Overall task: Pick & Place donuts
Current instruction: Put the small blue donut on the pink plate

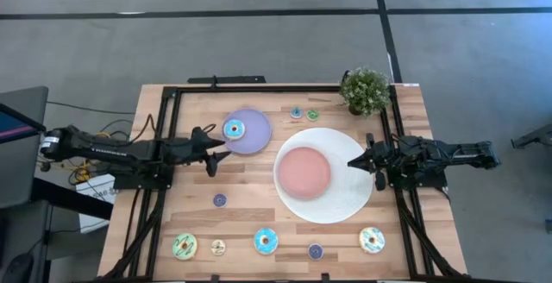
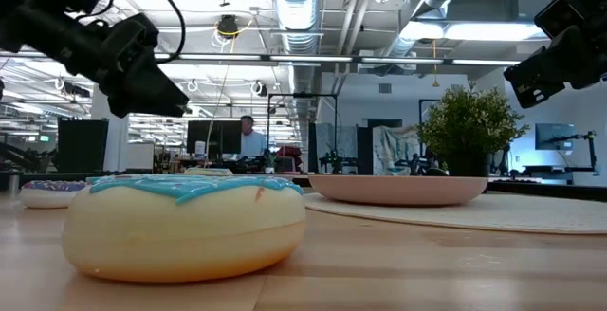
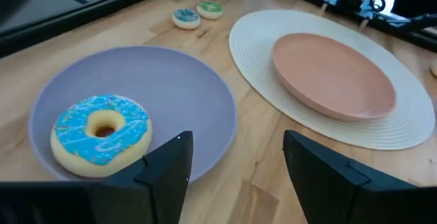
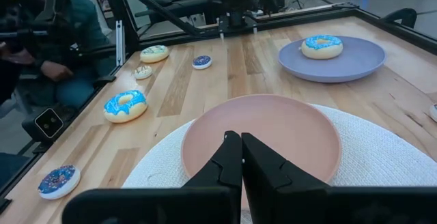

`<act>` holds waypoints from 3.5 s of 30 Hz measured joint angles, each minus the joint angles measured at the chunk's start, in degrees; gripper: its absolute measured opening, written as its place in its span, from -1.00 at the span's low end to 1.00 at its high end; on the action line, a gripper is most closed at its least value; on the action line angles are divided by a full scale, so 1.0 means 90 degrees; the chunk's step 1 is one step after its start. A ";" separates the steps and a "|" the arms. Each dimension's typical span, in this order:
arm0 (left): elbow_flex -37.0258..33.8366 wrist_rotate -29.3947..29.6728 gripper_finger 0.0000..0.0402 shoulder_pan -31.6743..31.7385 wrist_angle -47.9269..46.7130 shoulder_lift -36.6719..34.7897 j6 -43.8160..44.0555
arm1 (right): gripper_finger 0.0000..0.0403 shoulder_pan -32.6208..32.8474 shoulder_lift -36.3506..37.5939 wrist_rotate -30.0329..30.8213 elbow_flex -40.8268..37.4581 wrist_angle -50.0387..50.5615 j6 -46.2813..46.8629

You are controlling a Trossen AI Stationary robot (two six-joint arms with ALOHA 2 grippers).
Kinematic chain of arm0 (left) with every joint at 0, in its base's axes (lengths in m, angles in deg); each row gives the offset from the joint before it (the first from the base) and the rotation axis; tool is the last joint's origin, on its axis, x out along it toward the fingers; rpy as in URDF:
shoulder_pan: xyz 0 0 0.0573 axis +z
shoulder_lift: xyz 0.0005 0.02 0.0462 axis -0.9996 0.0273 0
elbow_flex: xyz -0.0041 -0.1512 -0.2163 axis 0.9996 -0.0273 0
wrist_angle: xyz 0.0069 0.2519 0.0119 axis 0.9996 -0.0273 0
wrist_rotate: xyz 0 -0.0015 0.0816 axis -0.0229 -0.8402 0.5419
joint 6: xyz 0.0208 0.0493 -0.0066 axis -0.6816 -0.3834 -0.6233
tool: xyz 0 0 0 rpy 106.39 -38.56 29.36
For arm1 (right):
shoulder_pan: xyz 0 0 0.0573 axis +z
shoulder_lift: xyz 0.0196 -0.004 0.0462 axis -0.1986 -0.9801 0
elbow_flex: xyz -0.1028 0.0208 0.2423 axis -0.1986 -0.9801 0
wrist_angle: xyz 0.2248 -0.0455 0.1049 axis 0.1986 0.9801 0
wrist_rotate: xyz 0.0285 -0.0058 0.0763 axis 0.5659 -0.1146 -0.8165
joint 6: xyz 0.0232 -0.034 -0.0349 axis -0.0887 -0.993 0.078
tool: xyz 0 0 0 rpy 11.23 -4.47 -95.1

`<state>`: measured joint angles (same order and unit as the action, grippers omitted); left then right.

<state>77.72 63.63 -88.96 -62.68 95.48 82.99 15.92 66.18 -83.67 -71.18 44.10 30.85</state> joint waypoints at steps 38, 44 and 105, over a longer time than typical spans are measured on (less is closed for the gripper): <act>-0.0510 0.0653 0.10 -0.1390 0.0874 0.0002 -0.0383 | -1.00 -0.0012 0.0001 0.0047 -0.0017 -0.1493 -0.0504; -0.0510 0.0643 0.10 -0.1314 0.0874 0.0002 -0.0460 | -1.00 -0.0130 -0.0381 0.0851 -0.0007 -0.2472 0.0050; -0.0510 0.0483 0.10 -0.1281 0.0648 0.0005 -0.0058 | 0.45 -0.3771 -1.3317 0.0565 0.8808 0.1892 0.1217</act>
<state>73.13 67.98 -100.49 -56.84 95.52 82.47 -18.02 -53.68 -78.58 8.09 61.13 41.80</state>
